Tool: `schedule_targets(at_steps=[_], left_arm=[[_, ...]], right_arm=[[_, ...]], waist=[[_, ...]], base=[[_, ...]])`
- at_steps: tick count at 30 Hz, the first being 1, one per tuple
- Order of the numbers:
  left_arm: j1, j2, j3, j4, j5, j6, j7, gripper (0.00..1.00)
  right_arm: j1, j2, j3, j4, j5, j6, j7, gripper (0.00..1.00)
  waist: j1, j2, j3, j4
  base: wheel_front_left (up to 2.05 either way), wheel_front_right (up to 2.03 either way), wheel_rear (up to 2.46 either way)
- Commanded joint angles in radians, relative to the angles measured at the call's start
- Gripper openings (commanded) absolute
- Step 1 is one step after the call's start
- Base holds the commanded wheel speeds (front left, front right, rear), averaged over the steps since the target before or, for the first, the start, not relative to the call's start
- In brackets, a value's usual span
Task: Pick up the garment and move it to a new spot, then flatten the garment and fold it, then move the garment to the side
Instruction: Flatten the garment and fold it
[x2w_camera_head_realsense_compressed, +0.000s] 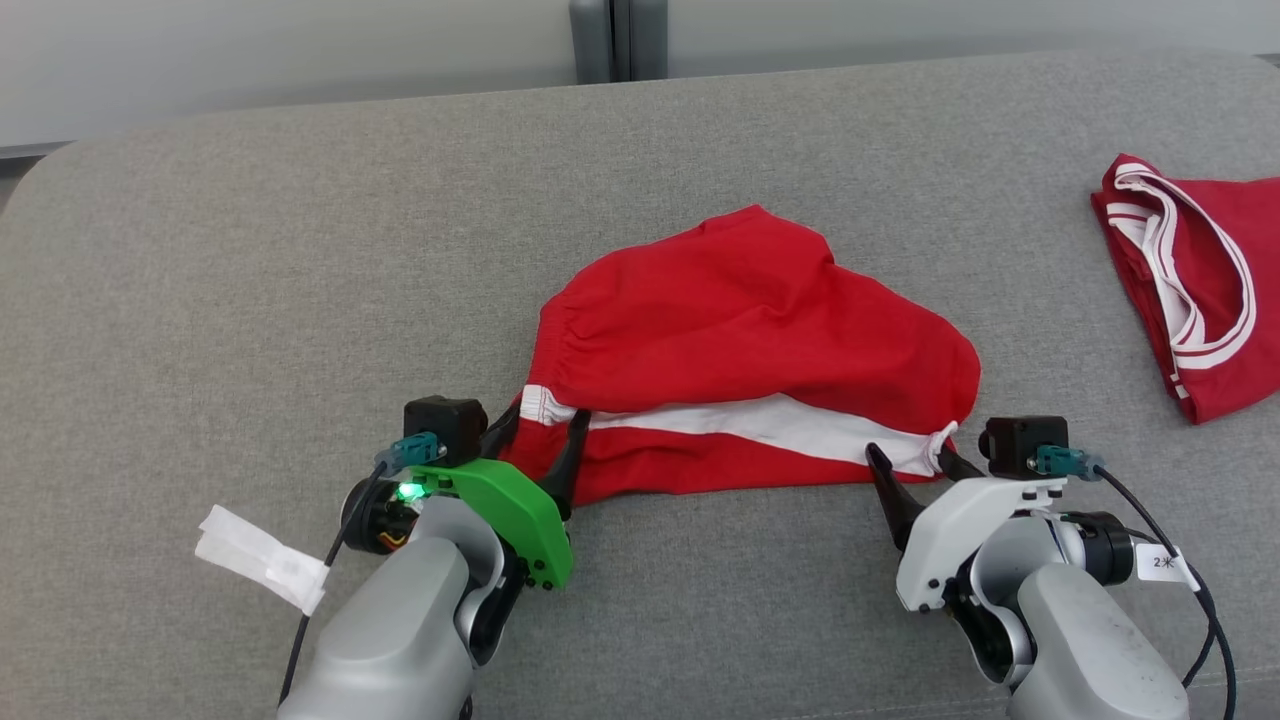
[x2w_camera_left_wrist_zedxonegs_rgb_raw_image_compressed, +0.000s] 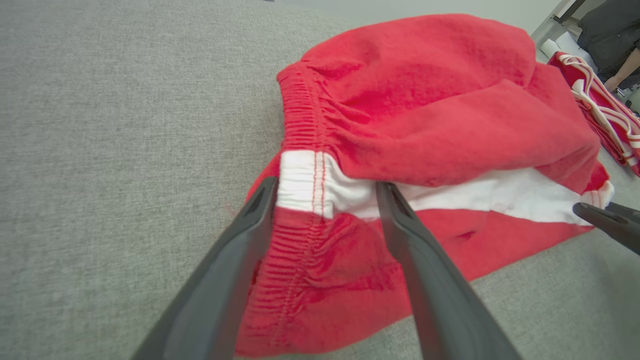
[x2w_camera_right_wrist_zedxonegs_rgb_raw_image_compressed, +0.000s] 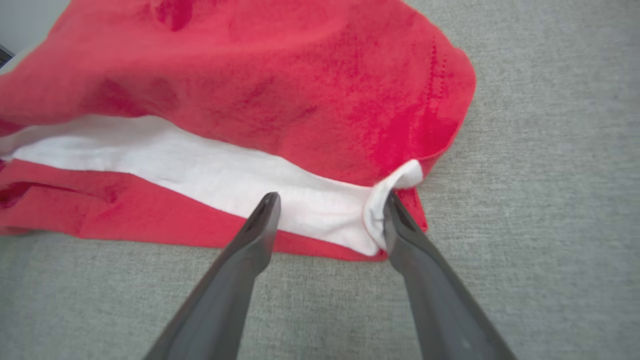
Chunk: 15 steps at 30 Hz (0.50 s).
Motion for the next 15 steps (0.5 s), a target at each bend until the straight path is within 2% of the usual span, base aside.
schedule_targets(at_steps=[1, 2, 3, 4, 9, 15], left_arm=[[-0.02, 0.002, -0.007, 0.004, -0.01, -0.003, -0.004, 0.75], [-0.026, 0.002, -0.014, -0.002, -0.016, -0.003, -0.007, 0.48], [-0.03, 0.002, -0.018, -0.005, -0.023, -0.003, -0.009, 0.22], [-0.031, 0.002, -0.024, -0.006, -0.027, -0.003, -0.012, 0.0], [-0.035, 0.003, -0.031, -0.029, -0.057, -0.003, -0.025, 0.0], [-0.004, 0.027, 0.015, -0.115, -0.111, -0.003, -0.036, 0.0]], right_arm=[[-0.017, -0.001, 0.003, 0.005, 0.005, -0.001, 0.0, 0.93], [-0.021, -0.001, 0.003, 0.007, 0.005, -0.001, -0.001, 0.82], [-0.023, -0.001, 0.004, 0.008, 0.005, -0.001, -0.005, 0.02], [-0.026, 0.0, 0.005, 0.006, 0.007, -0.001, -0.015, 0.0], [-0.028, 0.002, -0.003, -0.007, 0.014, -0.001, -0.053, 0.0], [-0.004, -0.005, -0.037, -0.082, 0.029, -0.001, -0.112, 0.0]], waist=[[0.0, -0.0001, 0.002, 0.001], [0.0, -0.0001, 0.003, 0.001], [0.0, -0.0001, 0.004, 0.002], [0.0, -0.0001, 0.005, 0.003], [0.0, -0.0001, 0.002, 0.008], [0.0, -0.0001, -0.016, 0.016]], base=[[0.0, 0.0, 0.0], [0.0, 0.0, 0.0], [0.0, 0.0, 0.0], [0.0, 0.0, 0.0], [0.0, 0.0, 0.0], [0.0, 0.0, 0.0]])
